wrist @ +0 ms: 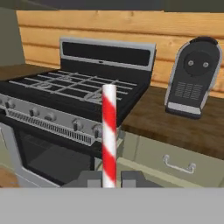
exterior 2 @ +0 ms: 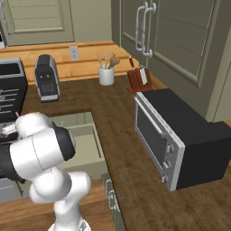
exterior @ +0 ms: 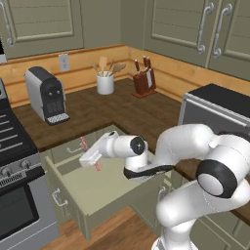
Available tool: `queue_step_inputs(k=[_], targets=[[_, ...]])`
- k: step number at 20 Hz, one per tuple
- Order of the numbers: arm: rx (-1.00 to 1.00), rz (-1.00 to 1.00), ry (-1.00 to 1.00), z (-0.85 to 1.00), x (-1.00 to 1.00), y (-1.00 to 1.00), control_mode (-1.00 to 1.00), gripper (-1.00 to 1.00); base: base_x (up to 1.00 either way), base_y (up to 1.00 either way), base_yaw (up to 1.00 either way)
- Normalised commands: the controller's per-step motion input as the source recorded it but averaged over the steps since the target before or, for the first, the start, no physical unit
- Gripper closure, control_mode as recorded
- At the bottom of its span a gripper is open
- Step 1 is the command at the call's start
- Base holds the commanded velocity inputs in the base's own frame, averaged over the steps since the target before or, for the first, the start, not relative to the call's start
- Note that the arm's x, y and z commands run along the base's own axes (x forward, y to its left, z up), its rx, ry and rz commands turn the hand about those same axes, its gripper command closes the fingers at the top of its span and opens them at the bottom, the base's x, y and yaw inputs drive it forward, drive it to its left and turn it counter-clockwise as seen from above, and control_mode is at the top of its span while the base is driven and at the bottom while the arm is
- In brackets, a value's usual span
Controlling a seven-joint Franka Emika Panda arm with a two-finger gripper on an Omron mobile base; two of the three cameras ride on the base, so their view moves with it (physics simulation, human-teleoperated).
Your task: Take a straw from the drawer in front and place it inside the glass cup on the dining counter.
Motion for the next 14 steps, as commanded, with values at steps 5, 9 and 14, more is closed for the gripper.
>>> queue_step_inputs(k=[5, 9, 14], targets=[[0.01, -0.06, 0.08, 1.00, 0.14, -0.08, -1.00, 1.00, 0.00, 0.00, 0.00], [0.00, -0.05, 0.05, 1.00, 0.16, -0.06, -1.00, 1.00, 0.00, 0.00, 0.00], [0.00, -0.01, 0.01, 1.00, 0.11, -0.07, -1.00, 1.00, 0.00, 0.00, 0.00]])
